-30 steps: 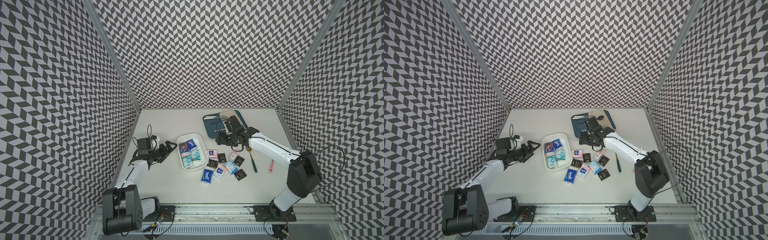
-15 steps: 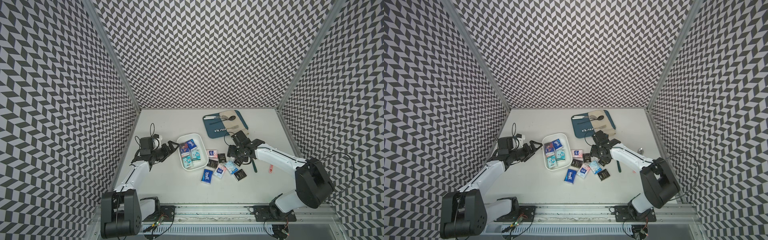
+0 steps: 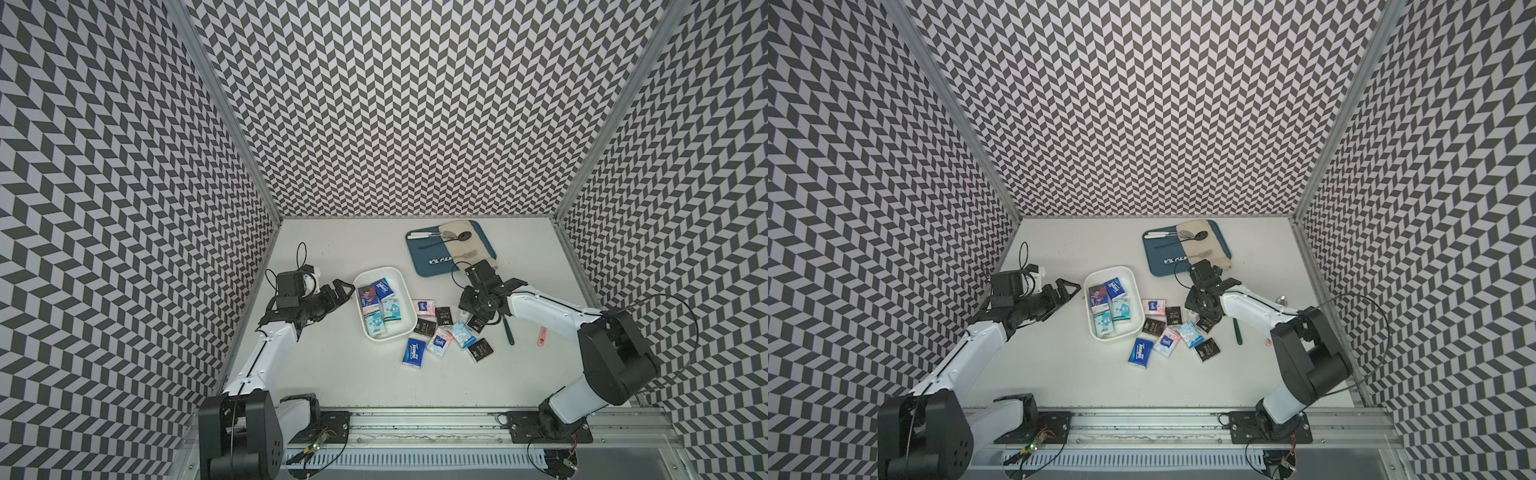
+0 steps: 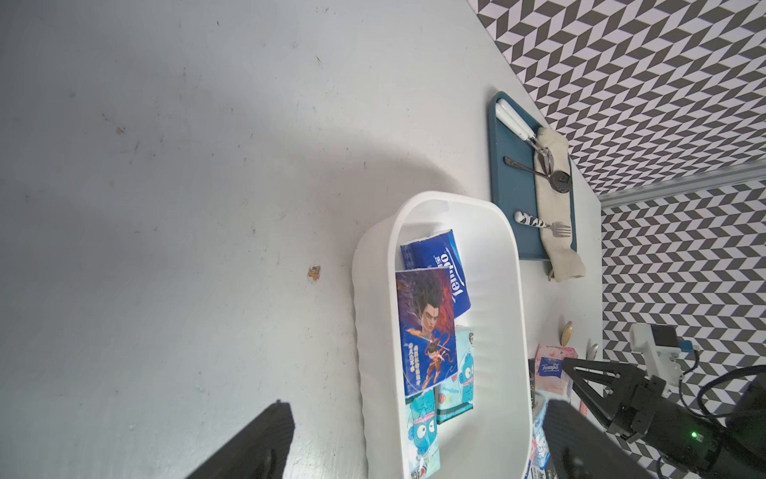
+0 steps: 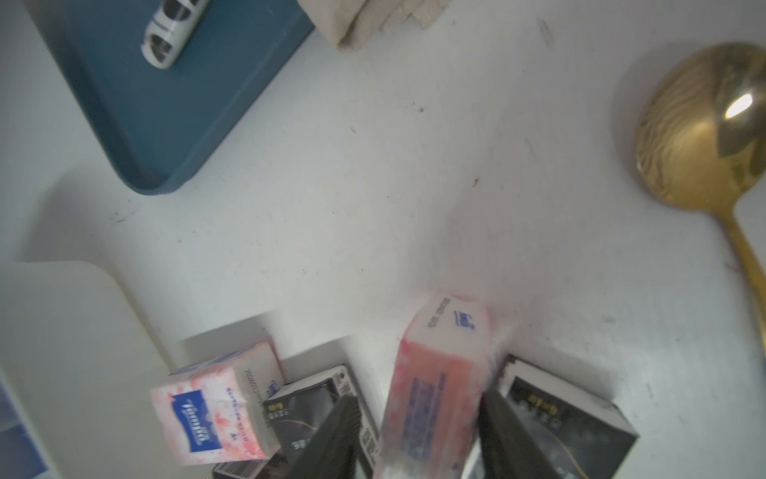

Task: Put the pocket tissues into the storage box
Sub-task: Pick up the pocket tissues from the center of the board, then place the pocket tissues in the storage box.

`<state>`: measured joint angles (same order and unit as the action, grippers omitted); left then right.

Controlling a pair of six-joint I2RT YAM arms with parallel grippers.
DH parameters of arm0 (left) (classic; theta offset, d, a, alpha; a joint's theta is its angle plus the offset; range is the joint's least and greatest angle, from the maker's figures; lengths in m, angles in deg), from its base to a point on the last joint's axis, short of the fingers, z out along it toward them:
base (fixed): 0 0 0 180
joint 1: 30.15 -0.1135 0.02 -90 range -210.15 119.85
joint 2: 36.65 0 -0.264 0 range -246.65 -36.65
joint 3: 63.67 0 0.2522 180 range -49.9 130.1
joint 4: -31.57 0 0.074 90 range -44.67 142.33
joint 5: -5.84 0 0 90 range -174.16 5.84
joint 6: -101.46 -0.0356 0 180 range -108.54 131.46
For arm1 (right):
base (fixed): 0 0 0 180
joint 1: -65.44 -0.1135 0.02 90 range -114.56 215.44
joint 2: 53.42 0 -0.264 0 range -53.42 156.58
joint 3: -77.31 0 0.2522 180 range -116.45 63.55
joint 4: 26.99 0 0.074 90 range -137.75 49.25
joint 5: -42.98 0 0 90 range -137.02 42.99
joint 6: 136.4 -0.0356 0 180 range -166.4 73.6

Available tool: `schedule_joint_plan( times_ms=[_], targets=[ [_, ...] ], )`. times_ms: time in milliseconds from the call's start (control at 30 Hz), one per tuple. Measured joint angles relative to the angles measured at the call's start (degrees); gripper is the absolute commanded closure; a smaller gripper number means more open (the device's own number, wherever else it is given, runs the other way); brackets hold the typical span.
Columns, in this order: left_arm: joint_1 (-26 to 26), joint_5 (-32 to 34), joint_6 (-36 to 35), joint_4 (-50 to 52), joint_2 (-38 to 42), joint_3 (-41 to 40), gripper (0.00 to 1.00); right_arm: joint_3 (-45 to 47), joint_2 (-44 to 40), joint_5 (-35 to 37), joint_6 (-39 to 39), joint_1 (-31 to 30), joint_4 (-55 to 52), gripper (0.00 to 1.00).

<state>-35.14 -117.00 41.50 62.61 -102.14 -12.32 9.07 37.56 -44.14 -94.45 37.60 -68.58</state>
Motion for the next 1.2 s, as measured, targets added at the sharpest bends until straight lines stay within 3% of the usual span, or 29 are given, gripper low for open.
schedule_joint_plan(
  times_ms=[233,500,700,967,1200],
  targets=[
    [0.00,0.31,0.11,-0.02,0.00,0.00,0.00,0.26,0.00,0.55,1.55,1.09,0.66,0.82],
    [0.00,0.28,0.46,-0.07,0.74,0.00,0.00,-0.90,-0.02,0.50,5.27,1.14,0.61,0.92],
    [0.00,0.26,0.50,-0.63,0.59,-0.11,0.00,-6.97,-0.11,-2.38,12.00,1.14,-0.57,0.98],
    [-0.52,-0.26,1.07,-3.21,-3.93,-0.11,0.00,-17.88,-0.22,-14.34,21.59,1.14,-0.39,0.98],
    [-1.46,-0.39,1.03,-3.69,-5.03,0.02,0.00,-23.93,4.07,-29.27,21.31,0.90,6.10,0.98]
  ],
)
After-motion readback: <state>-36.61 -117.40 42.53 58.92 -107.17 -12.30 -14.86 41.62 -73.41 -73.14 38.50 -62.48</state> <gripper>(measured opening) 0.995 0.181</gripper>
